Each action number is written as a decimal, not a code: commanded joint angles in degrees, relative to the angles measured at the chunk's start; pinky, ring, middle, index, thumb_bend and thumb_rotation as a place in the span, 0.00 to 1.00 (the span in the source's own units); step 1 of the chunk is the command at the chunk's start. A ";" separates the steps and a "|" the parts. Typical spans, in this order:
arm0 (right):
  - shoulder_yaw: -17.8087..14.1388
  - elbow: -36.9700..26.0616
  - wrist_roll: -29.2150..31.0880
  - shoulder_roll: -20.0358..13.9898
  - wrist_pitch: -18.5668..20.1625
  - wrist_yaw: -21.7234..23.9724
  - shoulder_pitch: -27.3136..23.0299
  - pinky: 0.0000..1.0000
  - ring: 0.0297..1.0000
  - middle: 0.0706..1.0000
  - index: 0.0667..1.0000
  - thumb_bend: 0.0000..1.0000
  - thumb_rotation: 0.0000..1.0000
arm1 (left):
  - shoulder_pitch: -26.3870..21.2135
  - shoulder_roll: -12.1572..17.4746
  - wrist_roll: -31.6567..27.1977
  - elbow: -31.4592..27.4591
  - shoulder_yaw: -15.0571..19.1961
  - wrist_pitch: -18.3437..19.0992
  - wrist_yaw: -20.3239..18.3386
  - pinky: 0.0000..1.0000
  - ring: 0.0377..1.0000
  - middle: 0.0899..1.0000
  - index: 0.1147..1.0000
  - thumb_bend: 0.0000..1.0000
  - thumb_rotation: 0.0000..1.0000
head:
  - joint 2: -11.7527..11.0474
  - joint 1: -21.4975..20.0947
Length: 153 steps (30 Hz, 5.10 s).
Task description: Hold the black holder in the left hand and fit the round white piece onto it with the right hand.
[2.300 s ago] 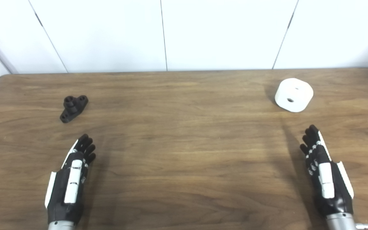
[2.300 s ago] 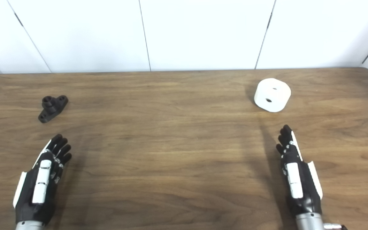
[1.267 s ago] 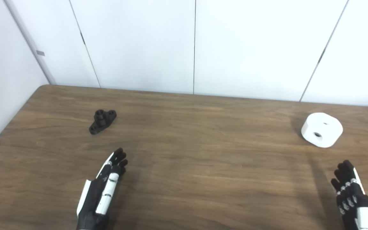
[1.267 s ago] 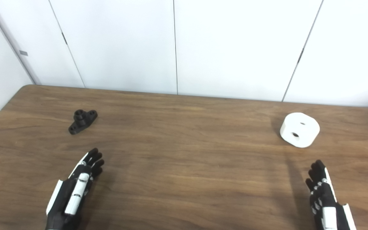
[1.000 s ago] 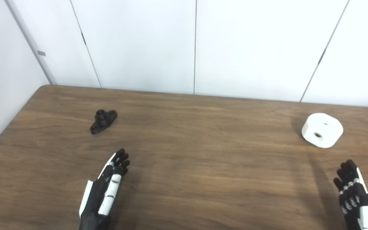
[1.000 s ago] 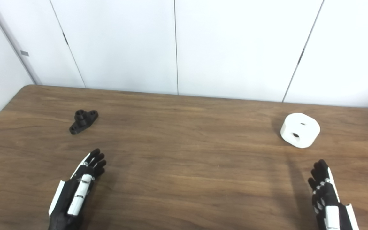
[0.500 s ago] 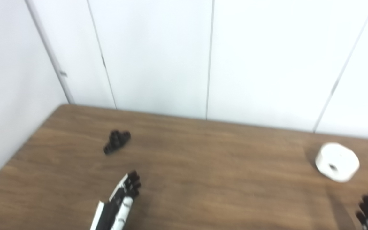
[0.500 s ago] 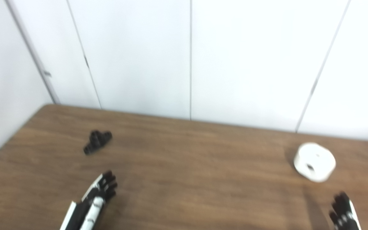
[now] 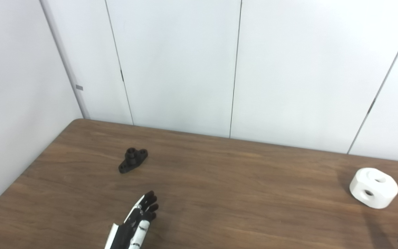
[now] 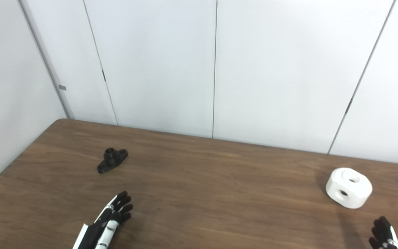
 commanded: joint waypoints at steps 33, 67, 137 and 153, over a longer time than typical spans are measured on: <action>1.39 -1.21 -2.28 3.68 2.91 -0.64 3.23 1.00 1.00 0.98 1.00 0.54 1.00 | -14.64 10.87 35.45 -10.62 10.39 18.59 -0.76 0.87 0.93 0.94 0.90 0.73 0.23 | 1.95 -2.43; 1.28 -3.14 -2.13 3.62 3.33 -0.33 4.28 1.00 1.00 0.96 1.00 0.54 1.00 | -34.20 20.87 48.77 23.25 2.63 27.61 1.46 0.92 0.94 0.89 0.77 0.84 0.43 | 3.31 -3.30; 1.35 -5.14 -3.36 3.35 4.01 -0.27 5.42 1.00 1.00 0.95 1.00 0.56 1.00 | -36.09 22.01 40.03 25.95 -3.95 29.22 0.70 0.74 0.83 0.74 0.41 0.52 0.05 | 5.52 -4.79; 1.92 -10.38 -2.01 4.01 10.04 -0.73 6.06 1.00 1.00 0.97 1.00 0.59 1.00 | -30.11 20.56 39.80 6.90 -7.35 29.21 -10.11 0.74 0.86 0.78 0.42 0.52 0.06 | 8.23 -7.55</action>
